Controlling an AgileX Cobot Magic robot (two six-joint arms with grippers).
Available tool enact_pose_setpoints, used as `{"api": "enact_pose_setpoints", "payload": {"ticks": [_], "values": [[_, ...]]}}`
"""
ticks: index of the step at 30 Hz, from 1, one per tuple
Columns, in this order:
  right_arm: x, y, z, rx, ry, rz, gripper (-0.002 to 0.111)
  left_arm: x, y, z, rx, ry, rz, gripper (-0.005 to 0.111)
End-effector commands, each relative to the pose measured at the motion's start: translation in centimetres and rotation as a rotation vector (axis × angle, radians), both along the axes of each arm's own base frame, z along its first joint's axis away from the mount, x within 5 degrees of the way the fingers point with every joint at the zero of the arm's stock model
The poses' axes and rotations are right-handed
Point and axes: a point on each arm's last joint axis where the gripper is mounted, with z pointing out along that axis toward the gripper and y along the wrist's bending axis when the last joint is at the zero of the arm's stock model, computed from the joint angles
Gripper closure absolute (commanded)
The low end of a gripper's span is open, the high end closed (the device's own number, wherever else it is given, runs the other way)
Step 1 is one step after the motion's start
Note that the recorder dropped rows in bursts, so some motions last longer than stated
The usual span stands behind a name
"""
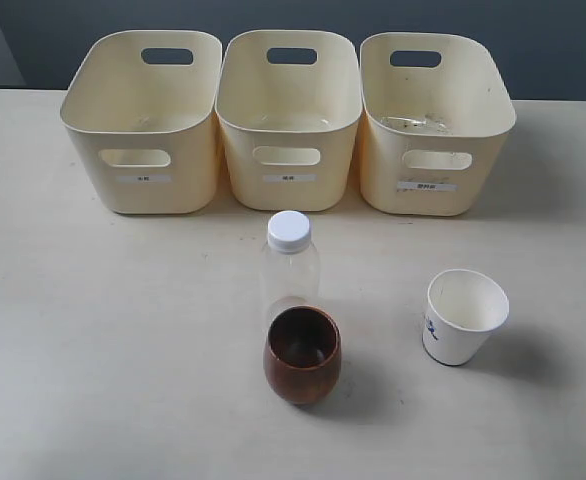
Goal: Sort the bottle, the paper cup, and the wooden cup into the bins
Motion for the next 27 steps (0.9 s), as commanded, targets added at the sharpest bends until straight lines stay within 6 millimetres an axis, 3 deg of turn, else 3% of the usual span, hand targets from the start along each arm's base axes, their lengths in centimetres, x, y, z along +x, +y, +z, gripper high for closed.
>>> {"api": "enact_pose_setpoints", "payload": {"ticks": [1, 7, 21, 27], "values": [[-0.06, 0.06, 0.49, 0.183, -0.076, 0.022, 0.109, -0.03, -0.02, -0.03, -0.005, -0.002, -0.003, 0.107], [-0.08, -0.09, 0.61, 0.582, -0.110, 0.040, 0.109, -0.03, -0.02, -0.03, -0.005, -0.002, -0.003, 0.107], [-0.07, -0.07, 0.56, 0.596, -0.104, 0.042, 0.109, -0.03, -0.02, -0.03, -0.005, -0.002, -0.003, 0.107], [-0.06, 0.00, 0.50, 0.386, -0.086, 0.031, 0.109, -0.03, -0.02, -0.03, -0.005, -0.002, -0.003, 0.107]]}}
